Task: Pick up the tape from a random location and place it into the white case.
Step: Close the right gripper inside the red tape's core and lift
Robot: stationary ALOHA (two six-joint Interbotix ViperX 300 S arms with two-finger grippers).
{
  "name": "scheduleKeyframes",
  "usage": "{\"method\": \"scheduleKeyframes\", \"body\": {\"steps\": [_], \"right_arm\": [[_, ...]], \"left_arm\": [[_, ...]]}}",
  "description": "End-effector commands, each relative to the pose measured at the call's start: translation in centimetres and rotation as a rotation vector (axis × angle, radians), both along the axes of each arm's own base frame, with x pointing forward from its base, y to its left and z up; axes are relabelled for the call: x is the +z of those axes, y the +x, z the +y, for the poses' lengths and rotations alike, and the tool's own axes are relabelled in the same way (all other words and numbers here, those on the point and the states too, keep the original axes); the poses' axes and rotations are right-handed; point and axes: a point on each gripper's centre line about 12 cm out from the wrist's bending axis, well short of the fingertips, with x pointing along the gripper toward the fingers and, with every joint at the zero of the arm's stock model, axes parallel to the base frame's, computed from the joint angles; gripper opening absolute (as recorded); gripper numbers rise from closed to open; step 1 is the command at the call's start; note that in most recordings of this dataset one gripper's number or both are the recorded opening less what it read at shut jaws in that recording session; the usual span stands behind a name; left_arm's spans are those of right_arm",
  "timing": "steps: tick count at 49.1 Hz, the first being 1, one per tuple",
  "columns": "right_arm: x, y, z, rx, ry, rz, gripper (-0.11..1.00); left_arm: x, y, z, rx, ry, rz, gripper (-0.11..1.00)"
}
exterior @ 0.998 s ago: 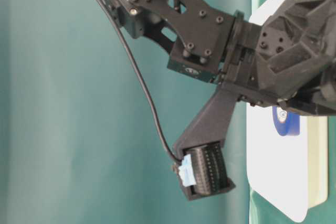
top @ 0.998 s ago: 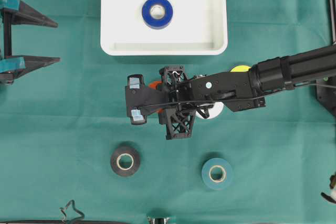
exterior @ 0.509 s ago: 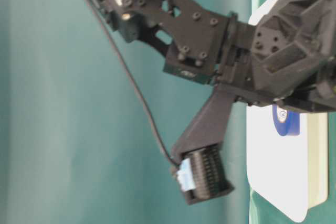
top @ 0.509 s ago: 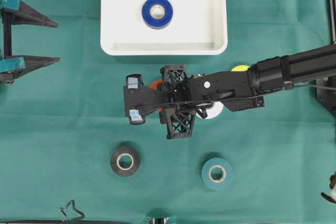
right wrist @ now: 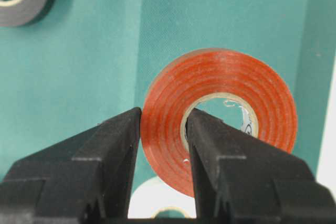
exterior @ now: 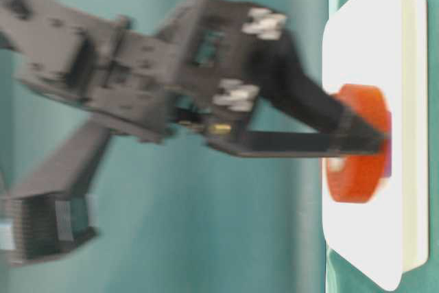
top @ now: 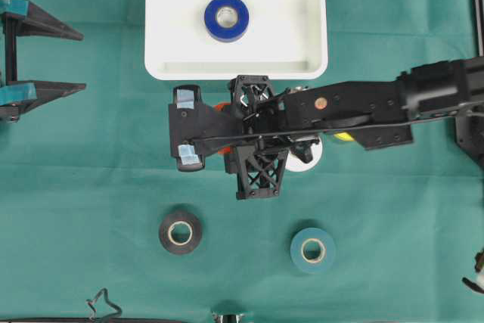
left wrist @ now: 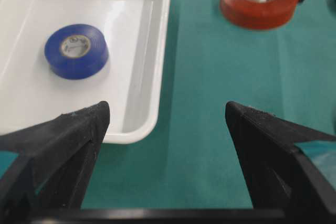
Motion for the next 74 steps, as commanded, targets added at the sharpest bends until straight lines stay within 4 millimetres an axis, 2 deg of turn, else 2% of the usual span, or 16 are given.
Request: {"method": "scheduleKeyframes", "body": {"steps": [1,9,31,74], "right_arm": [[4.3,-0.2,0.0,-0.001,0.008,-0.08,0.3],[6.9,-0.7,-0.2,0.0,-0.007,-0.082,0.3],[11.4,-1.5,-0.6,-0.01,-0.037,-0.066,0.3],[11.5,-1.5,-0.7,-0.009,-0.047,-0.066,0.3]], "left_arm": [[0.2,0.2,0.0,-0.001,-0.002,-0.005,0.97],[0.2,0.2,0.0,-0.001,-0.002,-0.005,0.97],[0.2,0.2,0.0,-0.001,-0.002,-0.005,0.97],[0.2,0.2,0.0,0.0,-0.004,-0.004,0.97]]}}
